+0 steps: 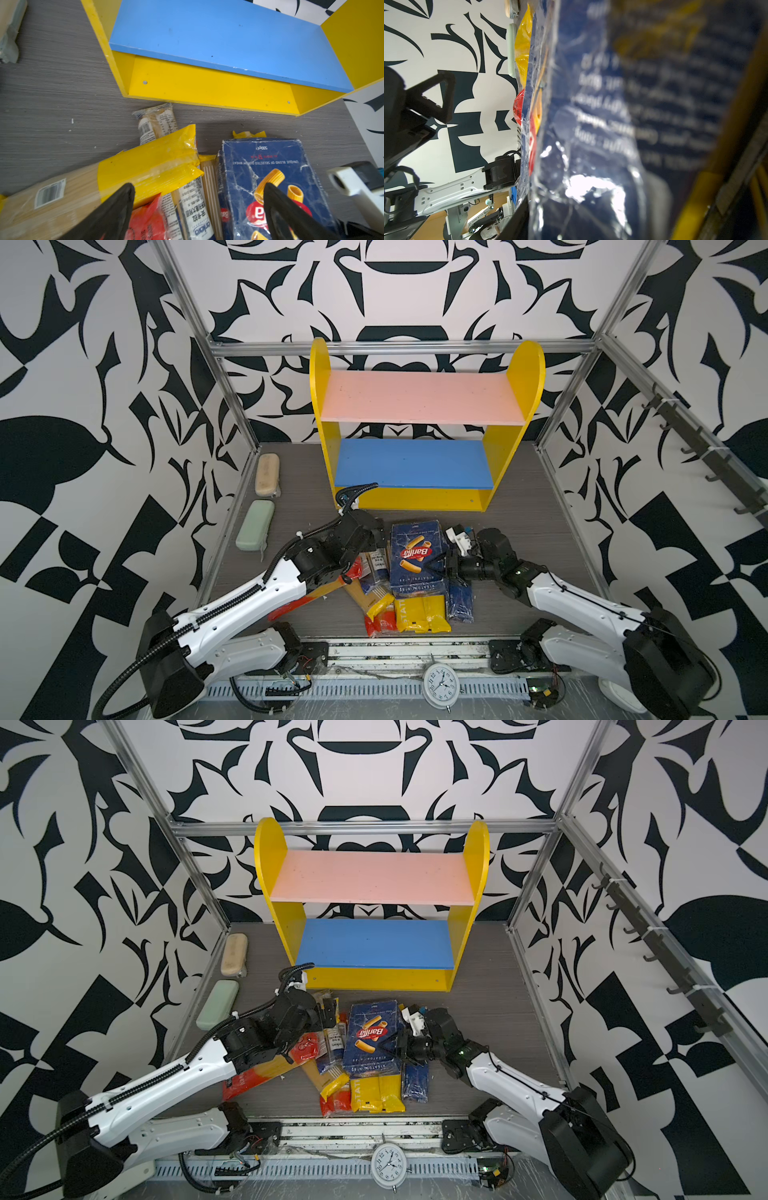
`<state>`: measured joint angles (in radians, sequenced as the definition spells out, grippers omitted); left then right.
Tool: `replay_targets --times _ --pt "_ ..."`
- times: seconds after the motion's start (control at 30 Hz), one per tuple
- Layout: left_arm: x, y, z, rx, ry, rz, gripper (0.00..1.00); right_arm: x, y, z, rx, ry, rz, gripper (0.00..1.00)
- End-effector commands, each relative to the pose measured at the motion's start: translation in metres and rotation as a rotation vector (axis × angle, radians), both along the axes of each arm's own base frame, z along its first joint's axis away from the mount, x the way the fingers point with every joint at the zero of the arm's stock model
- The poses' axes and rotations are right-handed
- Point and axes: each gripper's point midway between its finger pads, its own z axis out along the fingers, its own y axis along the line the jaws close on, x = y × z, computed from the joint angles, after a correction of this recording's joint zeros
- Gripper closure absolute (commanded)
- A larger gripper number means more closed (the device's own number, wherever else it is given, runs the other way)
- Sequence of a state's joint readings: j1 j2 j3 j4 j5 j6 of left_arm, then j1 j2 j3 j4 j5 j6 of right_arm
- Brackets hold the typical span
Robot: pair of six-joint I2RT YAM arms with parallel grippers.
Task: Place and organize the pasta boxes and bags onto the shelf
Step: 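Lift the rigatoni box with the right gripper toward the blue shelf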
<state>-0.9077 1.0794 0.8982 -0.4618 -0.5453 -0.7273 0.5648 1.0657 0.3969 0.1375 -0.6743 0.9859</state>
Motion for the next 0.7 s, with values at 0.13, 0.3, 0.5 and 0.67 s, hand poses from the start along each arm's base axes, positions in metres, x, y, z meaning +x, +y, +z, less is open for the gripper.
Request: replay_targets --times 0.13,0.3,0.5,0.67 --pt "-0.006 0.022 -0.006 0.073 0.009 0.027 0.01 0.009 0.011 0.060 0.134 -0.194 0.040 0.55" --pt "-0.007 0.033 -0.008 0.108 0.016 0.052 0.01 0.007 0.010 0.079 0.145 -0.223 0.045 0.56" --pt "-0.011 0.045 -0.007 0.126 0.017 0.073 0.01 0.006 0.009 0.102 0.152 -0.266 0.049 0.56" --pt "-0.018 0.059 0.000 0.120 0.005 0.091 0.01 0.008 0.010 0.117 0.162 -0.300 0.054 0.56"
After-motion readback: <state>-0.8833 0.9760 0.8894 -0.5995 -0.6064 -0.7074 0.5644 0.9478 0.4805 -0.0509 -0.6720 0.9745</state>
